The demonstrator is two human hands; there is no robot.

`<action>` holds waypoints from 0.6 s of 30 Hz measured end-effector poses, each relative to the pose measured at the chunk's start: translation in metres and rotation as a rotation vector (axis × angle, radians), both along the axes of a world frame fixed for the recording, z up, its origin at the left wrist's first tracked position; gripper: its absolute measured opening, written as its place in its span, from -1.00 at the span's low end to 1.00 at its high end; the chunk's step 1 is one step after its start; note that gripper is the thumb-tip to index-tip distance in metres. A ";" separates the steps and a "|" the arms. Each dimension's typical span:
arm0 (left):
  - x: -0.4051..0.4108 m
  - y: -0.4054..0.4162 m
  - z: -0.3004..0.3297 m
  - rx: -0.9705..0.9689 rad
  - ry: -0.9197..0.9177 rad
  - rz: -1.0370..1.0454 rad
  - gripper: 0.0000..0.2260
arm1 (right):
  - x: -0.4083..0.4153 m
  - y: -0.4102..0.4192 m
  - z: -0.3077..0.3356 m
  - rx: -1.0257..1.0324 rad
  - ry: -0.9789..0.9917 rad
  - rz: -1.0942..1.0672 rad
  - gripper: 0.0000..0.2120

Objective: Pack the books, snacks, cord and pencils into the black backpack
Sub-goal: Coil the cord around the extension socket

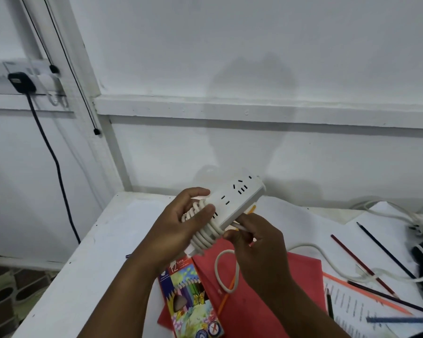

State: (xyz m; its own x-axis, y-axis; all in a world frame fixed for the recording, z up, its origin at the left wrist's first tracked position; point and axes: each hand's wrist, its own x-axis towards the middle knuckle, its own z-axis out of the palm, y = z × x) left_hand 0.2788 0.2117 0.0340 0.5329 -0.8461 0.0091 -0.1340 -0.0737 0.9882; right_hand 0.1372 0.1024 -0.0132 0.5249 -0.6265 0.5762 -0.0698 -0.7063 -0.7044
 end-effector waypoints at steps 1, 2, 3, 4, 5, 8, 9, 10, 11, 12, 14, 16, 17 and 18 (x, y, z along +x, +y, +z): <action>0.000 0.000 -0.002 0.023 -0.039 0.011 -0.62 | 0.001 0.000 0.001 -0.014 -0.004 -0.014 -0.82; -0.001 -0.001 -0.002 0.038 -0.074 0.012 -0.59 | 0.002 -0.001 0.001 -0.026 -0.005 -0.024 -0.77; -0.001 -0.001 -0.003 0.049 -0.109 0.014 -0.56 | 0.001 -0.001 0.001 -0.041 -0.004 -0.031 -0.75; -0.002 -0.001 -0.004 0.056 -0.136 0.022 -0.54 | 0.001 -0.001 0.001 -0.056 -0.003 -0.032 -0.73; -0.002 -0.002 -0.004 0.061 -0.158 0.037 -0.54 | 0.000 0.000 0.001 -0.072 0.000 -0.035 -0.73; -0.004 -0.005 -0.005 0.048 -0.194 0.076 -0.59 | -0.003 0.001 0.001 -0.097 0.000 -0.042 -0.69; -0.006 -0.006 -0.006 0.033 -0.207 0.096 -0.58 | -0.005 0.002 0.002 -0.099 0.001 -0.043 -0.68; -0.008 -0.007 -0.007 0.015 -0.218 0.124 -0.57 | -0.006 0.003 0.002 -0.102 0.002 -0.045 -0.67; -0.009 -0.008 -0.008 -0.001 -0.221 0.153 -0.57 | -0.007 0.003 0.003 -0.106 0.005 -0.049 -0.66; -0.011 -0.009 -0.009 -0.011 -0.220 0.176 -0.58 | -0.008 0.002 0.005 -0.112 0.008 -0.056 -0.65; -0.013 -0.010 -0.011 -0.014 -0.218 0.196 -0.59 | -0.010 0.000 0.007 -0.113 0.016 -0.062 -0.65; -0.013 -0.010 -0.013 -0.007 -0.230 0.206 -0.66 | -0.012 0.000 0.008 -0.086 0.022 -0.046 -0.66; -0.013 -0.010 -0.013 -0.005 -0.238 0.213 -0.71 | -0.014 0.000 0.007 -0.054 0.026 -0.034 -0.67; -0.013 -0.010 -0.013 -0.006 -0.242 0.220 -0.75 | -0.016 0.000 0.007 -0.002 0.032 -0.018 -0.68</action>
State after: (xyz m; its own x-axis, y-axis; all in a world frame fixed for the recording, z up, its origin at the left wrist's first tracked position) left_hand 0.2657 0.2021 0.0214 0.6846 -0.7106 0.1625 -0.3469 -0.1216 0.9300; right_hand 0.1211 0.1021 -0.0058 0.5318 -0.6352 0.5602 -0.1055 -0.7060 -0.7003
